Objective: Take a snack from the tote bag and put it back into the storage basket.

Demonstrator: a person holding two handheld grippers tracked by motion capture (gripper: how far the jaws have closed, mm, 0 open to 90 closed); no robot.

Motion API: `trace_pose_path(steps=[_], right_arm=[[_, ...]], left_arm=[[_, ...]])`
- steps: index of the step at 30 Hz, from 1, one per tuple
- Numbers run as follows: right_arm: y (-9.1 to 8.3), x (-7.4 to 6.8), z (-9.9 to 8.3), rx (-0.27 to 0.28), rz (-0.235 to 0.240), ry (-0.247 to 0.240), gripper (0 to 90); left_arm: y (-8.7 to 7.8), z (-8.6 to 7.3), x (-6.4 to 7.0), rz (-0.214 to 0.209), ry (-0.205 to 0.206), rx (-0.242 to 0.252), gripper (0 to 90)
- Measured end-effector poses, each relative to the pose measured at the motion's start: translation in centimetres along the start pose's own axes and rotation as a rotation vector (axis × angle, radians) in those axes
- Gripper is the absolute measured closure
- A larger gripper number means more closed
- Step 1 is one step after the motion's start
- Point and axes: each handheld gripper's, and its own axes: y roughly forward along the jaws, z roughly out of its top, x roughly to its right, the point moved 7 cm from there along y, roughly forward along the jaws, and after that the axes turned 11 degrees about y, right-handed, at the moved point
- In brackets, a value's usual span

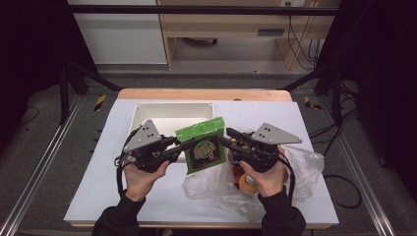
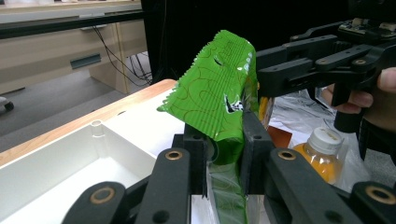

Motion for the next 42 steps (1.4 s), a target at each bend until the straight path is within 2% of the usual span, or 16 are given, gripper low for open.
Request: trace_pose_path(steps=[2, 5, 10, 17, 25, 29, 33, 42], right_arm=[[-0.9, 0.6, 0.3, 0.016, -0.032, 0.002, 52.5], [-2.4, 1.7, 0.5, 0.032, -0.105, -0.005, 41.7], [-5.2, 3.5, 0.1, 0.04, -0.186, 0.0, 30.5], [-8.2, 4.9, -1.1, 0.034, -0.252, 0.027, 21.6], [-9.9, 5.9, -3.3, 0.015, -0.277, 0.053, 19.9], [-10.4, 6.3, -4.0, 0.008, -0.292, 0.056, 19.5], [-10.8, 6.5, -4.6, -0.002, -0.302, 0.06, 19.3], [-11.3, 7.3, -5.8, -0.015, -0.317, 0.081, 18.9]], left_arm=[[-0.3, 0.1, -0.3, 0.008, 0.004, -0.006, 76.1], [-0.9, 0.3, -0.8, 0.017, 0.008, -0.012, 76.1], [-1.5, 0.2, -2.1, 0.038, 0.005, -0.031, 76.1], [-2.2, 0.1, -4.2, 0.088, -0.013, -0.042, 76.0], [-2.3, -0.7, -7.0, 0.15, -0.026, -0.079, 76.0], [-1.9, -1.4, -8.7, 0.188, -0.027, -0.115, 76.0], [-1.3, -2.0, -10.1, 0.207, -0.05, -0.119, 76.1], [-0.2, -3.7, -12.8, 0.253, -0.057, -0.155, 76.0]])
